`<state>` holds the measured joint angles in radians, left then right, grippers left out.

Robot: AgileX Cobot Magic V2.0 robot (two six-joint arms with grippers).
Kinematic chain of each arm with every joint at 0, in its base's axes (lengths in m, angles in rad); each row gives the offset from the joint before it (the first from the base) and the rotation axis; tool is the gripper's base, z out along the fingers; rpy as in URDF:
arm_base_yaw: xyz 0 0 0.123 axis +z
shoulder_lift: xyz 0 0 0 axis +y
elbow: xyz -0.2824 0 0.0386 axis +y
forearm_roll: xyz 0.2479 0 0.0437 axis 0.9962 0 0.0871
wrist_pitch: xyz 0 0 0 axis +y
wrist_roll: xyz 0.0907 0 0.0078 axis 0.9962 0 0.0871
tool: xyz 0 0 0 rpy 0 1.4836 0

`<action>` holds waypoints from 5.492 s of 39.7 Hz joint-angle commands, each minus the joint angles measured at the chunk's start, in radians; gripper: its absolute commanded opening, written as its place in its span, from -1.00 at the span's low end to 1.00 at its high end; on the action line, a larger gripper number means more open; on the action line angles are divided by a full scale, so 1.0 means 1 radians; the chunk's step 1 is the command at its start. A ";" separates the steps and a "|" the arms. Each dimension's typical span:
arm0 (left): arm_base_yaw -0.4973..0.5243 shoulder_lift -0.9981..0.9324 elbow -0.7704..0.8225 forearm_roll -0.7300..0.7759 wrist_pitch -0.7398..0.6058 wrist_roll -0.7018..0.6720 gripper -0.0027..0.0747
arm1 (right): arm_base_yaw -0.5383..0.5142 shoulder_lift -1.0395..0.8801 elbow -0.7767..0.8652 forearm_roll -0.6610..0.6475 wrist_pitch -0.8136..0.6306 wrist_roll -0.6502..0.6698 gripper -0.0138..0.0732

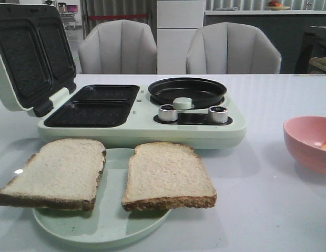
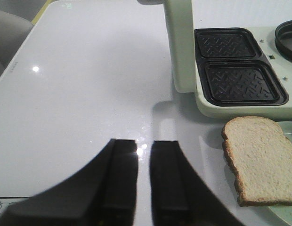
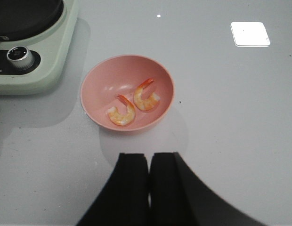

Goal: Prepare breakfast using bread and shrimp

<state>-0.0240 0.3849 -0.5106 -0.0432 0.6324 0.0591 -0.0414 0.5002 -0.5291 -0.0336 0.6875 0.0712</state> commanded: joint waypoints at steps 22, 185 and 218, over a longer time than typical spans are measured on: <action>-0.260 0.088 -0.026 -0.008 -0.086 0.162 0.58 | -0.006 0.011 -0.024 -0.002 -0.098 -0.003 0.58; -0.525 1.541 -0.831 1.772 -0.013 -0.748 -0.67 | -0.006 0.011 -0.024 -0.002 -0.097 -0.003 0.58; -0.475 1.638 -0.902 1.772 -0.026 -0.748 0.30 | -0.006 0.011 -0.024 -0.002 -0.097 -0.003 0.58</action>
<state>-0.5010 2.0866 -1.3818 1.6987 0.5578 -0.6810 -0.0414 0.5003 -0.5270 -0.0330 0.6674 0.0712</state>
